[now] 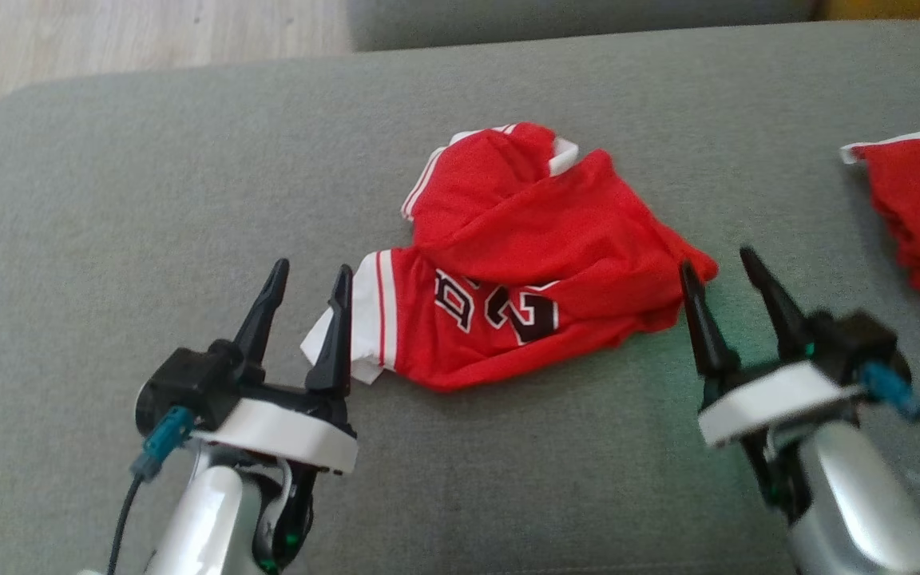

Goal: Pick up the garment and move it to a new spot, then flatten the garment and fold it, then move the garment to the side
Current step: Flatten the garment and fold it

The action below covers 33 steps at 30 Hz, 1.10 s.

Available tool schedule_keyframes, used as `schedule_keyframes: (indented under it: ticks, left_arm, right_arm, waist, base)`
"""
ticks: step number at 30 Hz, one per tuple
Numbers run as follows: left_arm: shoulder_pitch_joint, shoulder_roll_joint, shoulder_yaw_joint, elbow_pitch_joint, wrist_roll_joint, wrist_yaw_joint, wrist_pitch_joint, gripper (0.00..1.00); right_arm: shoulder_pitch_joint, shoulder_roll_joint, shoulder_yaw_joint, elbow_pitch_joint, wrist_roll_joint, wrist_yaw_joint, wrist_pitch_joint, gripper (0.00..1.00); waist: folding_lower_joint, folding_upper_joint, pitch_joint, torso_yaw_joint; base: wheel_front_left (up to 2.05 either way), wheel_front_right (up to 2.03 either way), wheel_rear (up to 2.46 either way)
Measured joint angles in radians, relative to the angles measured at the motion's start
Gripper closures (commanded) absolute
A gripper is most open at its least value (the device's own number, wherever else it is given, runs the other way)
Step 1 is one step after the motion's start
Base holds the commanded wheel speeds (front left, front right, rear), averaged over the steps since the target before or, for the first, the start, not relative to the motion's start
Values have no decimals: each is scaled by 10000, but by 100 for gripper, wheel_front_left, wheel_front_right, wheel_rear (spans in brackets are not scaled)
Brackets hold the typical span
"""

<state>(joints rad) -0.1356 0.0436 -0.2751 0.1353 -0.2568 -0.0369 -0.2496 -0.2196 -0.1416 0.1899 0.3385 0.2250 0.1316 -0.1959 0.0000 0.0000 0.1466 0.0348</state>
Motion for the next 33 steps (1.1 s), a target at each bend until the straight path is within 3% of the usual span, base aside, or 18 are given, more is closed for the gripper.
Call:
schedule_keyframes:
  ticks: [6,11,22,29,30,33]
  left_arm:
    - [-326,-2,-119,8,-29,4,0,0]
    - [-551,-6,-370,48,-125,19,0,0]
    - [-799,-6,-731,90,-397,107,0,0]
    - [-1018,-13,-1028,48,-566,198,0,0]
    - [-1019,-10,-1037,48,-571,203,0,0]
    - [-1080,-12,-1097,50,-648,274,0,0]
  right_arm:
    - [-1429,-240,-36,56,-138,0,769,0]
    - [-2696,-489,-13,1041,286,0,2006,0]
    - [-4317,-802,464,3143,3032,0,3705,0]
    - [-5136,-1049,991,3939,4015,0,4130,4]
    - [-5234,-1127,1164,3986,4029,0,4128,100]
    - [-5575,-1488,1524,4138,4059,0,4061,100]
  waist:
    - [0,0,395,432]
    - [0,0,726,981]
    - [0,0,1367,2027]
    - [1,0,1789,2432]
    - [1,0,1841,2473]
    - [1,0,1938,2585]
  base:
    - [0,0,0]
    - [0,0,0]
    - [0,0,0]
    - [0,0,0]
    - [0,0,0]
    - [0,0,0]
